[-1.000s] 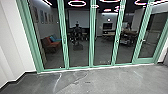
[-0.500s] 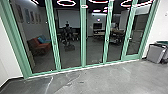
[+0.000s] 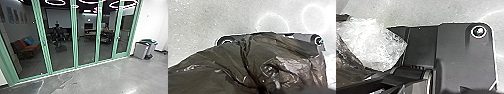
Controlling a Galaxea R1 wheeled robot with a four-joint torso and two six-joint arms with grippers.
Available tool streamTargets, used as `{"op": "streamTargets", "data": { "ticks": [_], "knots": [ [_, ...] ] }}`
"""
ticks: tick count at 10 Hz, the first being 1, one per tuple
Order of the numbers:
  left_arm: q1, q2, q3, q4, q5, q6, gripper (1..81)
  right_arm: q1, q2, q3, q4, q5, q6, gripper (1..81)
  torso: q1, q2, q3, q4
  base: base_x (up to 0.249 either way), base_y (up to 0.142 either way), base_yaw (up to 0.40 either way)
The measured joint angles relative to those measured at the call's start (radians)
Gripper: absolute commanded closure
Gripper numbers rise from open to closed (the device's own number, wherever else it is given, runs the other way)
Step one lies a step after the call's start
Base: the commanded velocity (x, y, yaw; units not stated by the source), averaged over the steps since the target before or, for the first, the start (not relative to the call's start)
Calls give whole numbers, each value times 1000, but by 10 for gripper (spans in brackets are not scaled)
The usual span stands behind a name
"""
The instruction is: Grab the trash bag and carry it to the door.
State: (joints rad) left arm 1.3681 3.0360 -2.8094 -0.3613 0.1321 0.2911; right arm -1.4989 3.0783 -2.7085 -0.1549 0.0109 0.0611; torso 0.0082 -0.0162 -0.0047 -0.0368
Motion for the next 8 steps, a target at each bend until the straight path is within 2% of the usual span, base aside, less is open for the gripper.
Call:
{"op": "streamTargets", "data": {
  "ticks": [8],
  "knots": [
    [1,0,0,0,-1,0,811,0,0,0,0,1,0,10,0,0,0,0,0,0,-253]
  ]
}}
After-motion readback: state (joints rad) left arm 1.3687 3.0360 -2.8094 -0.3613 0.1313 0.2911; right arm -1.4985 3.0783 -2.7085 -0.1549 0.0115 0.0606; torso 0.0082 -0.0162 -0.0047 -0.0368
